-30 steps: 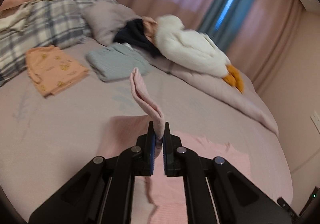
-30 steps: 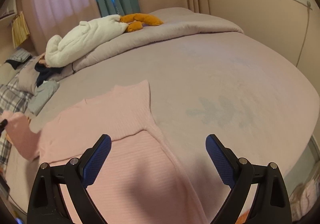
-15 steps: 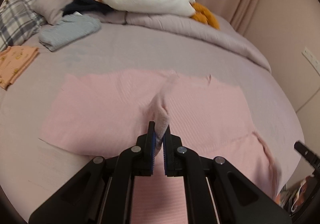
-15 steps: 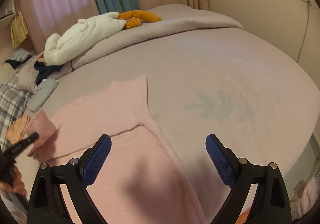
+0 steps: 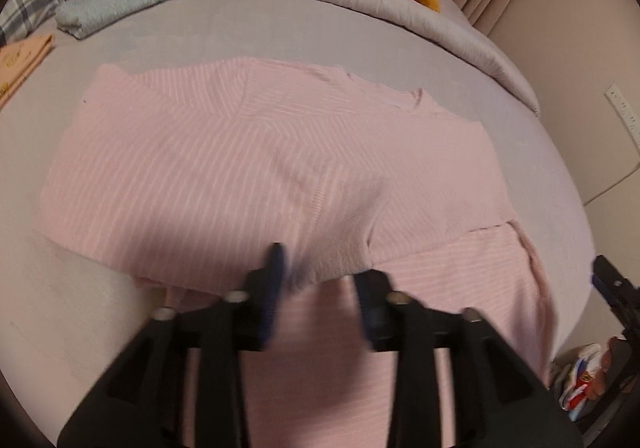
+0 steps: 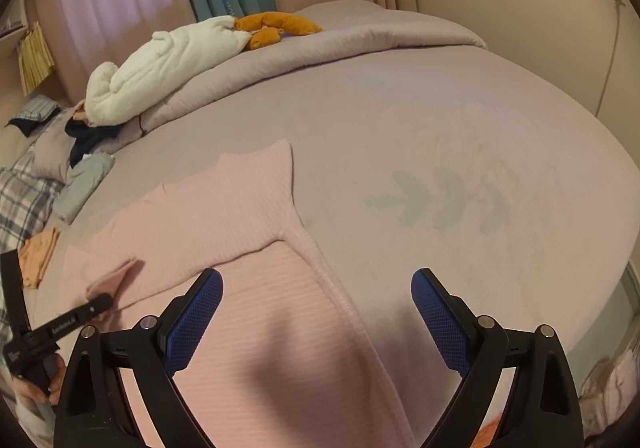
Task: Fold small clothes
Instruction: 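Fold the held sleeve across the shirt body and open the left gripper, then move the right gripper over the shirt side edge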
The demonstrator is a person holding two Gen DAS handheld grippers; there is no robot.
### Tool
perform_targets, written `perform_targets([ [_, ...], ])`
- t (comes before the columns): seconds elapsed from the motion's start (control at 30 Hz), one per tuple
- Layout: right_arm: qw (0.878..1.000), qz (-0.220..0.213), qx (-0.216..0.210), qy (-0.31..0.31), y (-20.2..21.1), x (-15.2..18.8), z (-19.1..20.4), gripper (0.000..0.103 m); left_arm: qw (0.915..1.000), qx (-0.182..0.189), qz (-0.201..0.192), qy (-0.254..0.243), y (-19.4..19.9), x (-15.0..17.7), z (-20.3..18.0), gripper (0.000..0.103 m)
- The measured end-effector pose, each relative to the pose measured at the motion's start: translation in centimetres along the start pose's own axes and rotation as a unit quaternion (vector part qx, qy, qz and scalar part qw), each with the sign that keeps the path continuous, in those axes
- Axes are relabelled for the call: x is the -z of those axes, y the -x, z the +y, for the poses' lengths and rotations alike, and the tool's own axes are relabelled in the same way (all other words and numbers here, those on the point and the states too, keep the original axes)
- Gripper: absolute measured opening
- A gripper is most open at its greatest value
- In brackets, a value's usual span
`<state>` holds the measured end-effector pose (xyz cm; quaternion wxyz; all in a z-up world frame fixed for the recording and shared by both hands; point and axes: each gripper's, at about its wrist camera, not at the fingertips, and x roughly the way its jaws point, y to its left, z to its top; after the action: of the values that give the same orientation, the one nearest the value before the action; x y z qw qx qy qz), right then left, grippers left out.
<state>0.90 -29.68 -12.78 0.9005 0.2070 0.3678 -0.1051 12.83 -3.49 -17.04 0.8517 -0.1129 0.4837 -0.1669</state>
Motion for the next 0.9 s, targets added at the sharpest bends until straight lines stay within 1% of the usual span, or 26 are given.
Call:
perform_targets([
  [0.03, 1.000, 0.001, 0.000, 0.000, -0.1, 0.0, 0.0, 0.095, 0.9999, 0.011, 0.001, 0.003, 0.3, 0.1, 0.0, 0.056],
  [0.13, 1.000, 0.003, -0.003, 0.002, -0.2, 0.0, 0.0, 0.095, 0.9983, 0.052, -0.001, 0.026, 1.5, 0.1, 0.1, 0.063],
  [0.2, 1.000, 0.004, -0.004, 0.003, -0.2, 0.0, 0.0, 0.095, 0.9971, 0.062, -0.010, 0.042, 2.5, -0.2, 0.1, 0.069],
  [0.23, 1.000, 0.004, -0.006, 0.004, -0.2, 0.1, 0.0, 0.095, 0.9969, 0.062, -0.015, 0.045, 2.8, -0.4, 0.0, 0.071],
  [0.27, 1.000, 0.004, -0.006, 0.004, -0.2, 0.1, 0.0, 0.095, 0.9969, 0.060, -0.020, 0.048, 3.3, -0.5, 0.1, 0.072],
  [0.43, 1.000, 0.007, -0.007, 0.003, -0.4, 0.2, -0.2, 0.095, 0.9967, 0.043, -0.046, 0.052, 5.3, -0.7, 0.5, 0.084],
  [0.57, 1.000, 0.005, -0.008, 0.003, -0.5, 0.2, -0.2, 0.095, 0.9954, 0.025, -0.068, 0.063, 6.7, -0.9, 1.3, 0.087],
  [0.7, 1.000, 0.006, -0.014, 0.007, -0.6, 0.1, 0.1, 0.095, 0.9930, -0.004, -0.090, 0.077, 8.2, -0.9, 2.9, 0.093],
  [0.8, 1.000, 0.009, -0.020, 0.015, -0.7, 0.2, 0.7, 0.095, 0.9908, -0.028, -0.096, 0.091, 8.9, -0.7, 4.2, 0.094],
  [0.9, 0.999, 0.015, -0.030, 0.023, -1.1, 0.2, 1.4, 0.095, 0.9878, -0.043, -0.102, 0.109, 9.8, -0.2, 5.8, 0.094],
])
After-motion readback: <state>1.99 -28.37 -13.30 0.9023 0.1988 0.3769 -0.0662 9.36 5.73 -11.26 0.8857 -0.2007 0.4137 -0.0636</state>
